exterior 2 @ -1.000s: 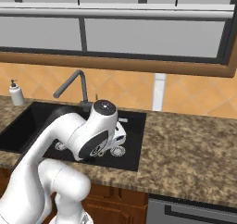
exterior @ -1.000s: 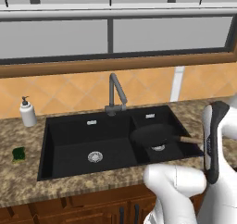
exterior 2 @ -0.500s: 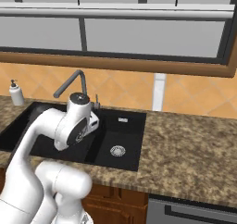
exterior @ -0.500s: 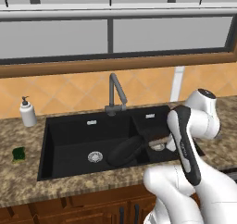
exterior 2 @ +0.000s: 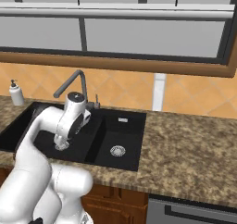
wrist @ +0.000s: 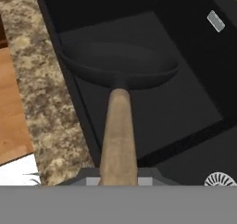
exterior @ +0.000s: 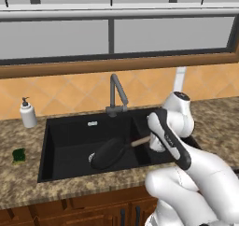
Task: Pick the pan and sponge and place them into the sink. Then turn on the water.
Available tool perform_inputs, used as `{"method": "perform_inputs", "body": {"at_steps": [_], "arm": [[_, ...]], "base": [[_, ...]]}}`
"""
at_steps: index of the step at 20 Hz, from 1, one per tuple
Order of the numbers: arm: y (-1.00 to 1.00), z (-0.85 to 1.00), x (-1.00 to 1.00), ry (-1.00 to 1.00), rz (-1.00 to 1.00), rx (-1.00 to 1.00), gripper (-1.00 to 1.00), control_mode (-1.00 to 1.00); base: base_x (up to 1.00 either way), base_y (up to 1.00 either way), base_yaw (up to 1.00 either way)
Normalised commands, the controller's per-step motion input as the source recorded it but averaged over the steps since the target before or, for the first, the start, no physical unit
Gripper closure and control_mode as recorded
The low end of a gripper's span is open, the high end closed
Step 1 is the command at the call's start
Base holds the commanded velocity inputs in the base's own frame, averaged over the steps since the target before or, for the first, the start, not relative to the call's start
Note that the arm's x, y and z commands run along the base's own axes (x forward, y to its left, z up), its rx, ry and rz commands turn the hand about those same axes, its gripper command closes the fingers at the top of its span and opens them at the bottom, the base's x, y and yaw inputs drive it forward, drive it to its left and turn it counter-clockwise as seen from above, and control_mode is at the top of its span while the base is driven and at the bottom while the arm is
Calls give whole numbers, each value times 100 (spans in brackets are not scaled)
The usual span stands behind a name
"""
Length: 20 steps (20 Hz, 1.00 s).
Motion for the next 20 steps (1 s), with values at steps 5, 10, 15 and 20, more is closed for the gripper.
{"method": "perform_inputs", "body": {"at_steps": [5,10,15,20], "arm": [[42,-56,56,0,18,0,100,-100],[29,-49,41,0,14,0,100,-100],[3,-39,13,-1,6,0,100,-100],[12,-29,6,-8,2,0,100,-100]], "base": [[0,0,0],[0,0,0],[0,0,0],[0,0,0]]}}
